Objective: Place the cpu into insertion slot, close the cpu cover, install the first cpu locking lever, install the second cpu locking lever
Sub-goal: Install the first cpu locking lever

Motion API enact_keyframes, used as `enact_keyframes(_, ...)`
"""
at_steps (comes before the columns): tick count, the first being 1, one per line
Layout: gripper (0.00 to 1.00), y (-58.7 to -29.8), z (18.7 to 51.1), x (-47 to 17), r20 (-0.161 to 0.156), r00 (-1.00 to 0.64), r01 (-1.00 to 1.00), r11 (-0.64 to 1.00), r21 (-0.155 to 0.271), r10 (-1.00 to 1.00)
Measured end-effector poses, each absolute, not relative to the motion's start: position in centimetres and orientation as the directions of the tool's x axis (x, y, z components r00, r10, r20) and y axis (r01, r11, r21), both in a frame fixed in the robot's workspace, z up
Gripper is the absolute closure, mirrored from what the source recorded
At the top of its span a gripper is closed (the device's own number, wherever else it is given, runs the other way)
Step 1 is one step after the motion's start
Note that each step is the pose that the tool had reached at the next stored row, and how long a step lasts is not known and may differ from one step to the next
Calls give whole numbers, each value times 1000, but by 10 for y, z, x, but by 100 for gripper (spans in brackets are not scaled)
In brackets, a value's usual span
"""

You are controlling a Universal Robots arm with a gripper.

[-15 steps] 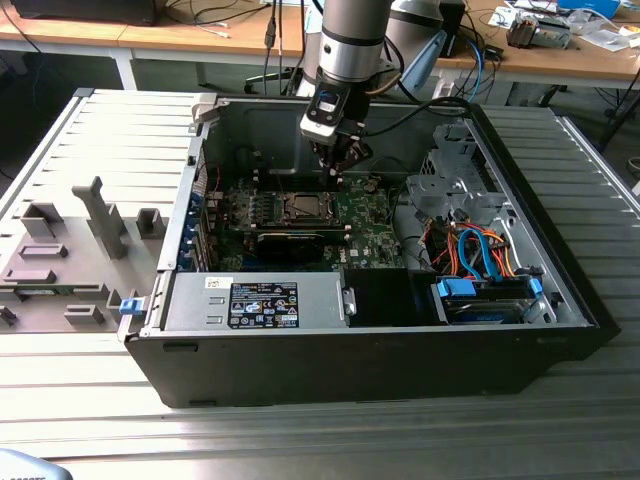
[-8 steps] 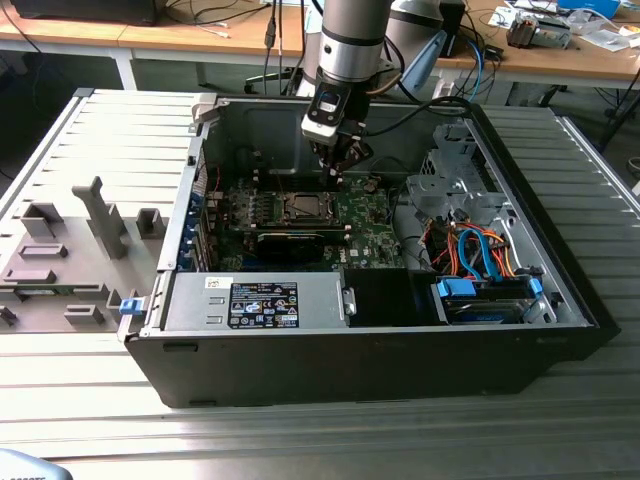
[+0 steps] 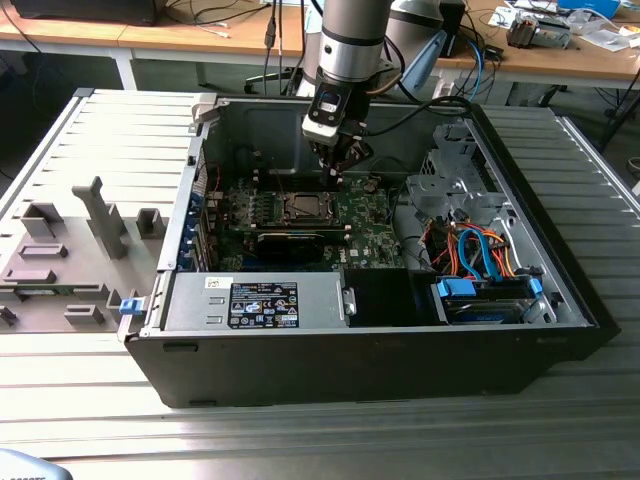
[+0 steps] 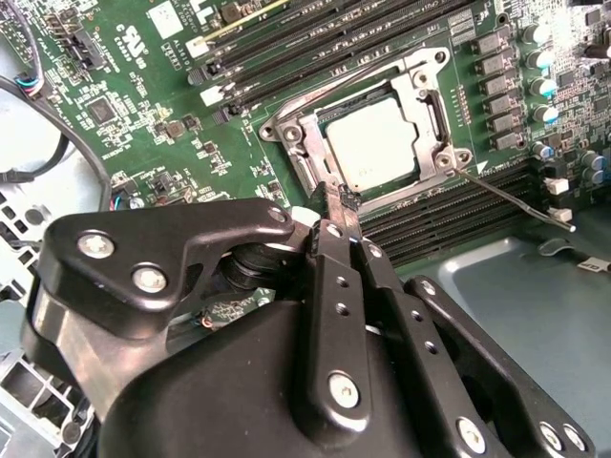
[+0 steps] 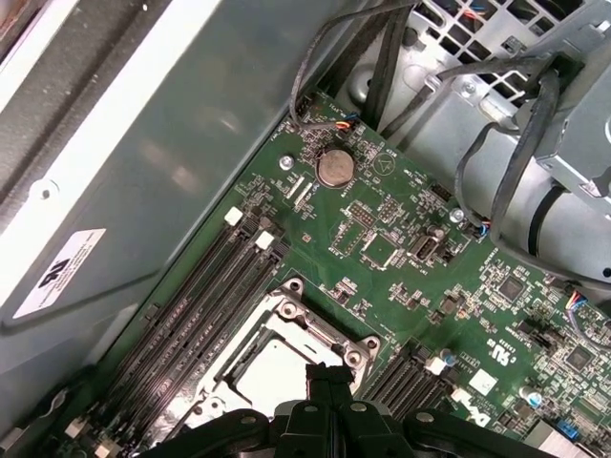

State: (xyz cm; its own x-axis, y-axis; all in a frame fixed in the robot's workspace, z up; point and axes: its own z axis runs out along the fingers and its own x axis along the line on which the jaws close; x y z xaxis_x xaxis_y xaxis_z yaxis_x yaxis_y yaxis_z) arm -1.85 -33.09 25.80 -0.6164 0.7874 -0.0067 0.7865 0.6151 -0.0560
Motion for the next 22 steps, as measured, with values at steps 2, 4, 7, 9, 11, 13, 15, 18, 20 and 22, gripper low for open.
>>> enact_keyframes(2, 89, -331, 258, -18, -7, -618, 785, 617, -56, 786)
enact_keyframes(4, 89, -331, 258, -18, -7, -620, 784, 618, -56, 785)
enact_keyframes(7, 89, -331, 258, -18, -7, -623, 782, 621, -56, 783)
enact_keyframes(9, 89, -331, 258, -18, -7, -625, 779, 624, -56, 780)
enact_keyframes(11, 89, -331, 258, -18, -7, -627, 778, 626, -56, 779)
enact_keyframes(13, 89, -331, 258, -18, -7, -628, 777, 627, -56, 778)
enact_keyframes(15, 89, -331, 258, -18, -7, -629, 776, 628, -56, 777)
enact_keyframes(18, 89, -331, 258, -18, -7, -631, 775, 629, -56, 776)
enact_keyframes(20, 89, -331, 258, -18, -7, -632, 774, 630, -56, 775)
enact_keyframes(22, 89, -331, 258, -19, -7, -633, 773, 632, -56, 774)
